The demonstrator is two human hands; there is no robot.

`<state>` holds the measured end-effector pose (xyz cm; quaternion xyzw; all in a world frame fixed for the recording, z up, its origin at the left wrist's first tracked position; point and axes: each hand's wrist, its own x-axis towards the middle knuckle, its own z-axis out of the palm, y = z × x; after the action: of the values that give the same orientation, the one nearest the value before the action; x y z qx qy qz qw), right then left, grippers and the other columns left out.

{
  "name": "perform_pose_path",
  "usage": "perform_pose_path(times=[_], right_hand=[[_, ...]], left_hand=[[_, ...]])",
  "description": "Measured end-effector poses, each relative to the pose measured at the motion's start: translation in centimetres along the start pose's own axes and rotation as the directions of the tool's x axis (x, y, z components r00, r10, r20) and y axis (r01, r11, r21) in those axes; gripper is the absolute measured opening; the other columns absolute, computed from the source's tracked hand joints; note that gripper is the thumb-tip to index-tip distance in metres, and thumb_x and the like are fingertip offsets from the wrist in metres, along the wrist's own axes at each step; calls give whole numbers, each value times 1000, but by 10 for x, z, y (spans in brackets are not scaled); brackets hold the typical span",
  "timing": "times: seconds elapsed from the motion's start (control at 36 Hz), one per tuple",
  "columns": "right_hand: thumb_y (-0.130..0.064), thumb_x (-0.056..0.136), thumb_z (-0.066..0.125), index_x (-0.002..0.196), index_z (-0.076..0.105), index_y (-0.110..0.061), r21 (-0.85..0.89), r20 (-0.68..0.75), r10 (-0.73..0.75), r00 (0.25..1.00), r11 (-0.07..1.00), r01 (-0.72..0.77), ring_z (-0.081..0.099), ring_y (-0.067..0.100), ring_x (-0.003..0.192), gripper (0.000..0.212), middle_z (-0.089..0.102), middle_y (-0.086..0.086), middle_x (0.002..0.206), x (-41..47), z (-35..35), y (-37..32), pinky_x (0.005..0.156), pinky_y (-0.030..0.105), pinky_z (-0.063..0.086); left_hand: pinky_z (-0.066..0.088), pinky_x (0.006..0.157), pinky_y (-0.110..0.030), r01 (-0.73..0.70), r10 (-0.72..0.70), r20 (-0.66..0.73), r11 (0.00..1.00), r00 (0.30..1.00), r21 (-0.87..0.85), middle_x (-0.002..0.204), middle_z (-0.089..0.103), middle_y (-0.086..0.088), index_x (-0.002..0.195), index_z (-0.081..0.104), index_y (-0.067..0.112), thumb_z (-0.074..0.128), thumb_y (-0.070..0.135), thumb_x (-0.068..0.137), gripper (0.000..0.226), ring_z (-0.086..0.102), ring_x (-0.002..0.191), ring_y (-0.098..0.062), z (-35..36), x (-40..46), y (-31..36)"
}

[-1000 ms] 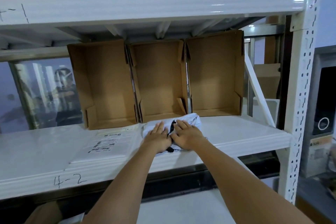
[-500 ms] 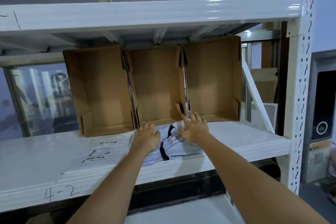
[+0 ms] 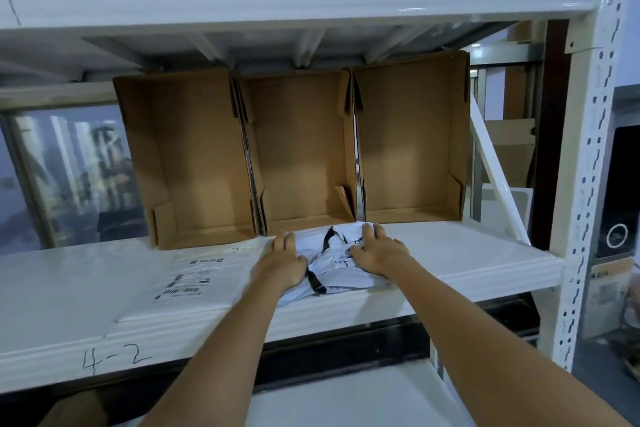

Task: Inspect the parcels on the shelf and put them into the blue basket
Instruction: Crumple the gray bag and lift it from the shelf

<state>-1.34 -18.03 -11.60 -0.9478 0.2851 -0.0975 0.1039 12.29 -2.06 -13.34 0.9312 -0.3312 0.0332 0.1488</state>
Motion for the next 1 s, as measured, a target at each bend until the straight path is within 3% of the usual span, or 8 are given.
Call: perform_pose_path(times=[0.17,0.28,0.36,0.44,0.5,0.61,0.75,1.0], right_hand=[[-47,100,22,155,12,-12,-336,-180,-52,982,942,-11,7,27,150,66,1,15,163,-10,-1,-15,120,48,10],[-44,100,24,153,23,-13,-305,-285,-258,923,937,168,12,23,149,61,13,10,162,-28,0,-33,120,44,14],[-51,91,11,145,37,-15,-192,-181,-330,927,936,295,25,20,144,69,31,6,155,-37,10,-42,115,40,23],[-57,82,0,143,40,-21,-145,-130,-336,933,937,318,26,19,142,81,35,4,152,-39,14,-43,115,42,21],[-50,98,16,149,31,-24,-154,-70,-323,944,938,310,17,20,147,60,24,5,159,-37,14,-41,118,45,15],[-45,101,15,157,7,-22,-210,72,-266,961,938,275,-5,17,151,61,-3,1,164,-38,12,-42,121,44,1],[-44,101,17,156,-2,-24,-248,144,-247,958,929,276,-11,19,150,62,-11,1,163,-35,10,-43,120,46,-1],[-44,101,16,157,0,-25,-234,198,-224,954,935,268,-7,20,151,61,-10,1,163,-34,9,-45,120,48,1]], left_hand=[[28,115,-44,-12,13,-30,999,999,34,161,-6,0,153,4,20,29,34,98,62,8,148,-23,0,-5,2],[17,119,-41,-38,56,-82,978,995,207,161,-4,-7,153,6,12,26,30,100,59,3,148,-25,-6,-7,6],[13,120,-39,-48,115,-207,953,971,301,161,5,-9,151,13,6,26,28,101,57,3,149,-24,-14,-18,14],[28,113,-38,-107,141,-274,985,951,137,152,32,-10,140,37,7,28,26,100,45,28,141,-25,-20,-27,27],[37,104,-39,-139,116,-217,986,969,-94,140,46,-10,129,48,9,30,24,99,38,42,128,-26,-21,-33,39],[49,94,-43,-159,163,-12,938,987,-309,126,58,-9,124,51,17,25,33,102,38,57,111,-27,-10,-48,48],[49,88,-42,-123,138,60,970,989,-207,116,62,-8,108,47,21,14,44,101,40,62,97,-25,-11,-51,45],[43,102,-40,-80,99,104,982,990,-170,140,51,-5,140,39,26,9,48,100,55,54,120,-25,-10,-52,45]])
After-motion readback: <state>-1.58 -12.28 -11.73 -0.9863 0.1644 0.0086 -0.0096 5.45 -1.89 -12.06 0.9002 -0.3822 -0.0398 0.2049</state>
